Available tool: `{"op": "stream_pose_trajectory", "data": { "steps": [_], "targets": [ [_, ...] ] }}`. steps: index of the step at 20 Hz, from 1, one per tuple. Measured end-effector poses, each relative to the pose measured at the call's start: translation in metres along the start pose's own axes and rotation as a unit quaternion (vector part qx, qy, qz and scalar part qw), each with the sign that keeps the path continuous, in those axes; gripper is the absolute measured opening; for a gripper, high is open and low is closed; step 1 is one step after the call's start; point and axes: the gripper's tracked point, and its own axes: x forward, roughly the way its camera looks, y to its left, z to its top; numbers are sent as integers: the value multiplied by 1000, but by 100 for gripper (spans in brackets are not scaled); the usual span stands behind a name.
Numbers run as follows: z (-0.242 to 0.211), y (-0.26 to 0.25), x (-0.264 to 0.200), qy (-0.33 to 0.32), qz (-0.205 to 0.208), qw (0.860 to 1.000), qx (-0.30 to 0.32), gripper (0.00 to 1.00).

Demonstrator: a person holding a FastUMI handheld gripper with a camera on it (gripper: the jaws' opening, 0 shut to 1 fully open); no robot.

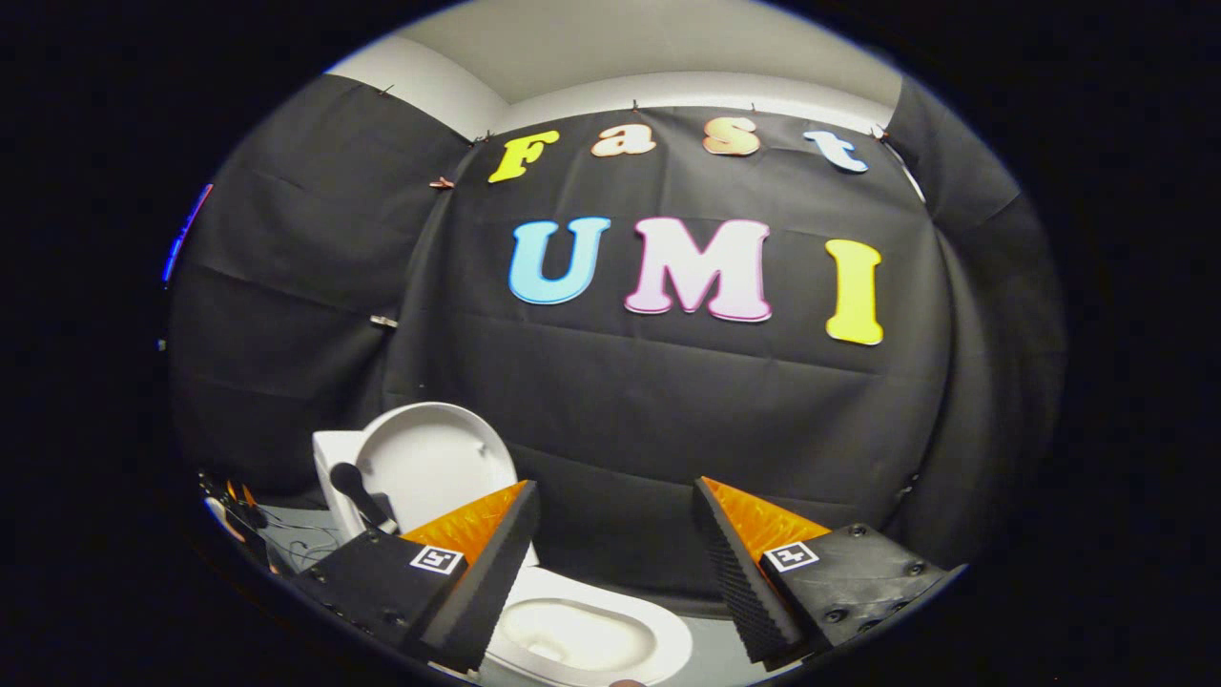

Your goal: Open the toilet lid.

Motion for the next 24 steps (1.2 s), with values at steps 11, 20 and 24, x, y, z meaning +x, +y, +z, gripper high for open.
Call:
{"op": "stream_pose_trajectory", "data": {
  "steps": [11, 20, 24],
  "targets": [
    [-70, -98, -63, 33, -94, 993, 63, 99],
    [-74, -110, -66, 30, -107, 992, 59, 98],
    [-74, -105, -66, 29, -99, 993, 62, 98]
  ]
}}
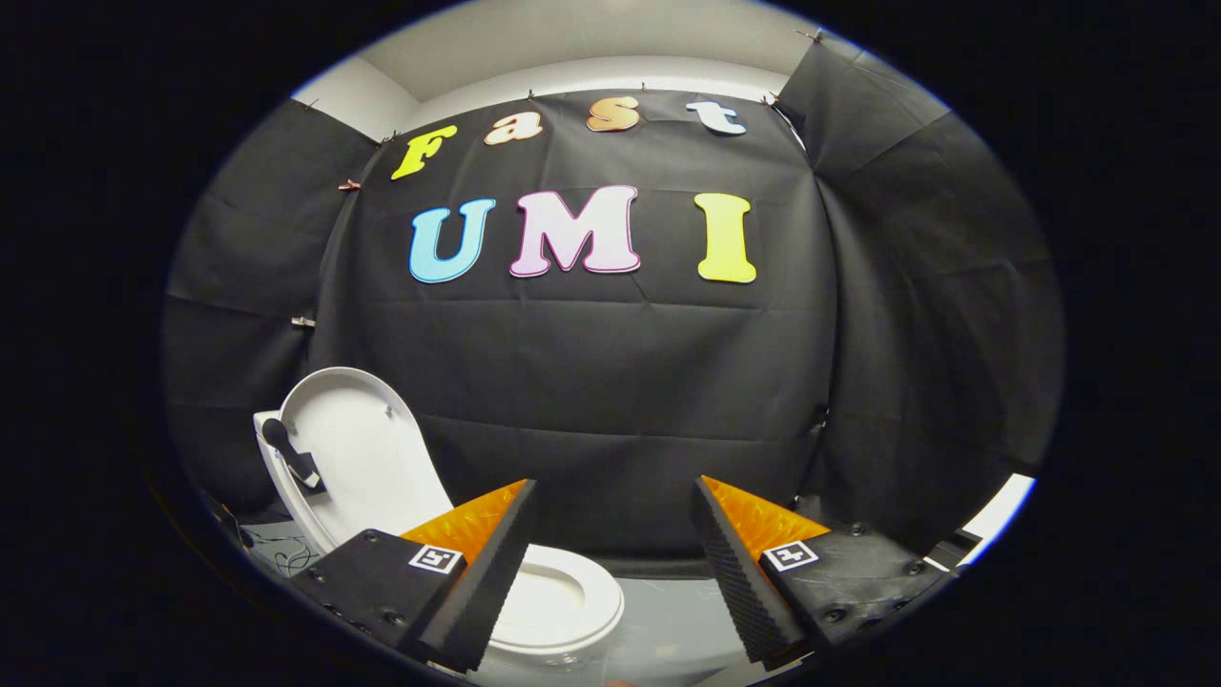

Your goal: Open the toilet lid.

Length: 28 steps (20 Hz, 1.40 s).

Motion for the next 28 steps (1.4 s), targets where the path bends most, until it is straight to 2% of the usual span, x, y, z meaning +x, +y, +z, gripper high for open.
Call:
{"op": "stream_pose_trajectory", "data": {
  "steps": [7, 28],
  "targets": [
    [-8, 5, 2, 16, 10, 1000, 14, 99],
    [-6, 11, 1, 7, 21, 1000, -7, 99]
  ]
}}
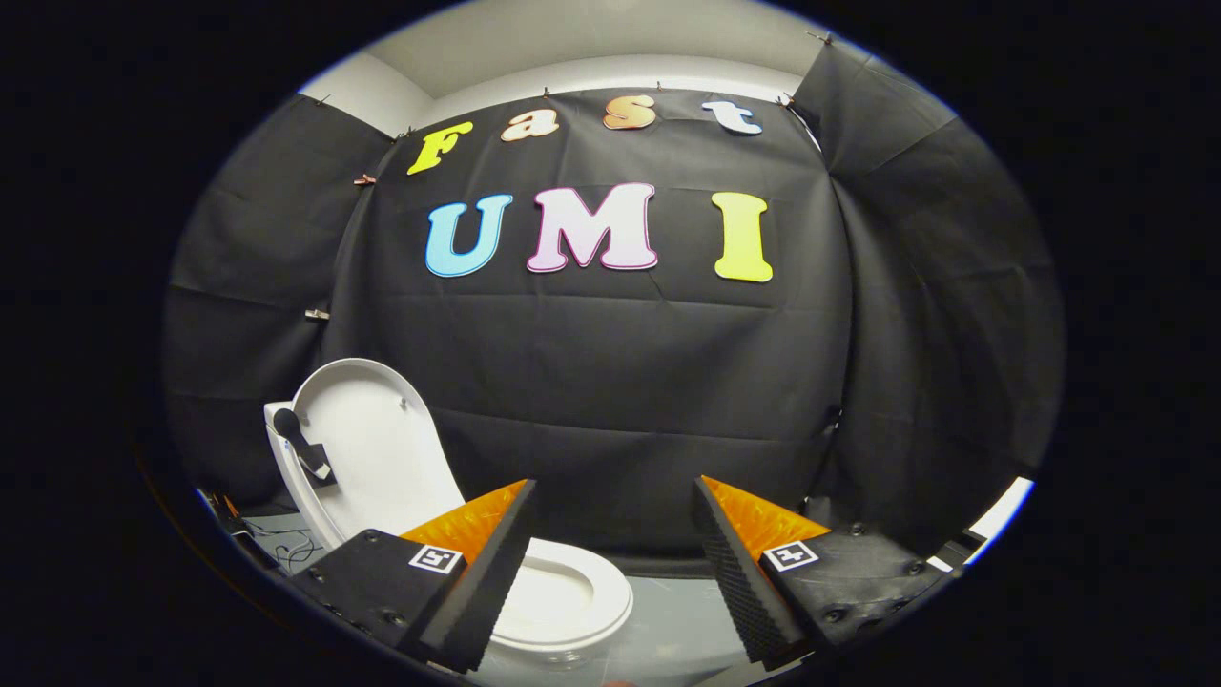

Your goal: Open the toilet lid.

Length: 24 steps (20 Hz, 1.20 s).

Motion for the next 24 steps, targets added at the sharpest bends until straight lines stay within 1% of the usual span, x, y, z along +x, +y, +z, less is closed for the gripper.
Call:
{"op": "stream_pose_trajectory", "data": {
  "steps": [24],
  "targets": [
    [0, -3, 0, 6, -4, 1000, 3, 99]
  ]
}}
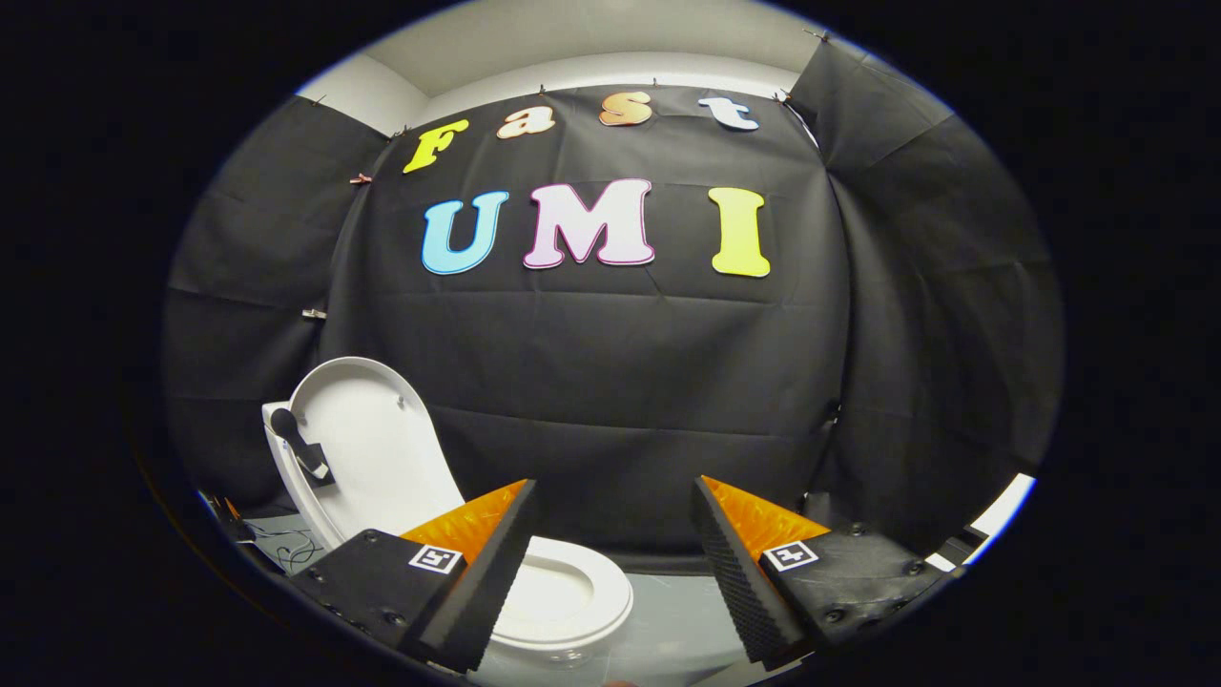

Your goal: Open the toilet lid.

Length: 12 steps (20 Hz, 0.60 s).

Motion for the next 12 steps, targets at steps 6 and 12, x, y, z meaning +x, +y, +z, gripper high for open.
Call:
{"op": "stream_pose_trajectory", "data": {
  "steps": [6, 12],
  "targets": [
    [-1, 0, 0, 4, 0, 1000, 4, 99],
    [-1, 3, -1, 1, 3, 1000, 0, 98]
  ]
}}
